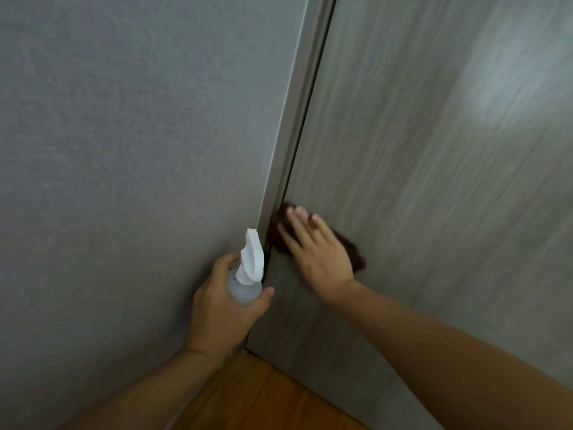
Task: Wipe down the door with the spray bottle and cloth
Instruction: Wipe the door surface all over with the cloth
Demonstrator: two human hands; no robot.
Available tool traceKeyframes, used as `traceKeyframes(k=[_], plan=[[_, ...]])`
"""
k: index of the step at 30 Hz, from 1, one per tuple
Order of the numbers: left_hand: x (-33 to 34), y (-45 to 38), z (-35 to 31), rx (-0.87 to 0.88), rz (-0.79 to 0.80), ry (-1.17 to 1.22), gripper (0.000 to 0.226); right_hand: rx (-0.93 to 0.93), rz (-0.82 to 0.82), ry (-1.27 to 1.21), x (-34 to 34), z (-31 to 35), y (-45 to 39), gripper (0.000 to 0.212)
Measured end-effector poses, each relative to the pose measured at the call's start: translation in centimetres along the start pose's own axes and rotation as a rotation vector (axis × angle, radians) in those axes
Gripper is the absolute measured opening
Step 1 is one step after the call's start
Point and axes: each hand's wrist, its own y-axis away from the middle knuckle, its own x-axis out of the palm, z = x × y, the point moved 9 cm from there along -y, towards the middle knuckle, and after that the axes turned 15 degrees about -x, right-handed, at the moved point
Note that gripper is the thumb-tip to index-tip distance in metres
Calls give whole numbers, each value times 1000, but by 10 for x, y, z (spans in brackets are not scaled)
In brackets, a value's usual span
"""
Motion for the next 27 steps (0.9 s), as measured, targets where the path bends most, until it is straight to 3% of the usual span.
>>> traceKeyframes(k=[4,7,11,16,19,23,27], plan=[[1,4,11,9,28,-17,74,-296,390,-21,75,86,56,86],[6,7,11,9,54,-18,74,-441,556,4,101,112,92,86],[11,12,5,38,72,-35,74,-457,458,120,84,89,72,79],[19,22,-7,52,72,-56,73,-87,-62,84,-16,-13,33,58],[37,28,-13,59,111,-46,71,22,-172,81,-37,-43,55,62],[63,32,-21,66,146,-19,71,22,-106,70,-4,-19,100,70],[83,33,-19,69,190,0,71,-197,284,76,69,48,154,85]])
